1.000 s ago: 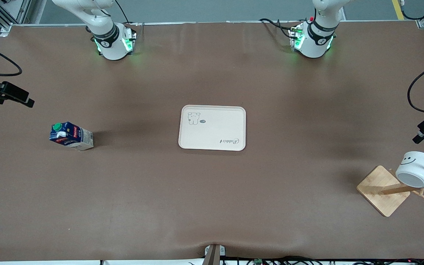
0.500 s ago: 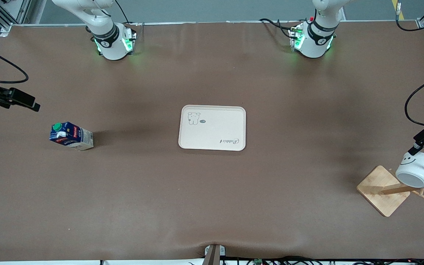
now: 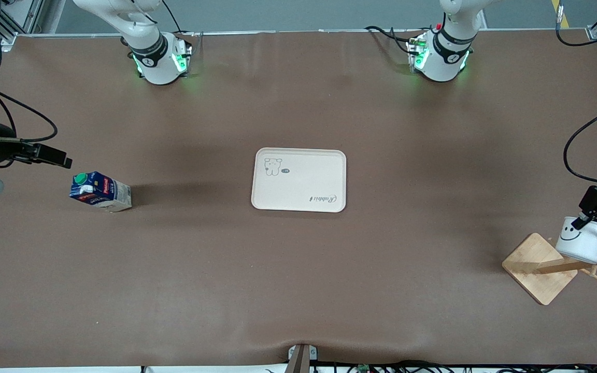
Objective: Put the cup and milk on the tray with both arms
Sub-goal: 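Reach the right gripper to the milk carton while the left gripper reaches the mug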
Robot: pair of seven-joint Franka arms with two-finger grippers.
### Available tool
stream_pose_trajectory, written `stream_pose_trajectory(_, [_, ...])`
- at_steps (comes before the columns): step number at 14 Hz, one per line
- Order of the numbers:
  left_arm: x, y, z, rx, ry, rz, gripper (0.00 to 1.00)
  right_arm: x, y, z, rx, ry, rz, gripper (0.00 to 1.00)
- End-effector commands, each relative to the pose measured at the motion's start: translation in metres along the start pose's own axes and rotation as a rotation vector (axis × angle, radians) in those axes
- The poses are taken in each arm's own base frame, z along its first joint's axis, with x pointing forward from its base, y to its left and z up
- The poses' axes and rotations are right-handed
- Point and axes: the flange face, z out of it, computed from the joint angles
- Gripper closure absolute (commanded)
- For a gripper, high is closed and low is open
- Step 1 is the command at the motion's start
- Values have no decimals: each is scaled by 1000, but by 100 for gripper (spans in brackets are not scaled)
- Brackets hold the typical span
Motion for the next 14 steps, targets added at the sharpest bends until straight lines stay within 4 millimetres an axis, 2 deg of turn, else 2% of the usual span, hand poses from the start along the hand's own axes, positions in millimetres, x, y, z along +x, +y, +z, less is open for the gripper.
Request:
stream_pose_trajectory(1, [5,7,4,-32,4,23,100,0,2,4,-1,-27,-5,0])
stream_pose_trajectory(2, [6,10,5,-43,-1,24,100,1,1,10,13,-46,-2,0])
stream_pose_trajectory(3, [10,15,3,-46,1,30,100,8,0,26,8,-87,9,0])
stream_pose_trajectory(6, [15,35,-1,-84,-8,36,100,18,17,50,8,-153,25,0])
stream_pose_trajectory(8, [9,45,-8,-75,-39,29,100,23,29,64,0,-190,41,0])
stream_pose_trajectory(10, [4,59,-18,-51,-76,10,100,24,25,61,-2,-186,46,0])
stream_pose_trajectory(14, [3,105,-37,-16,-211,-57,100,31,21,58,-4,-169,46,0])
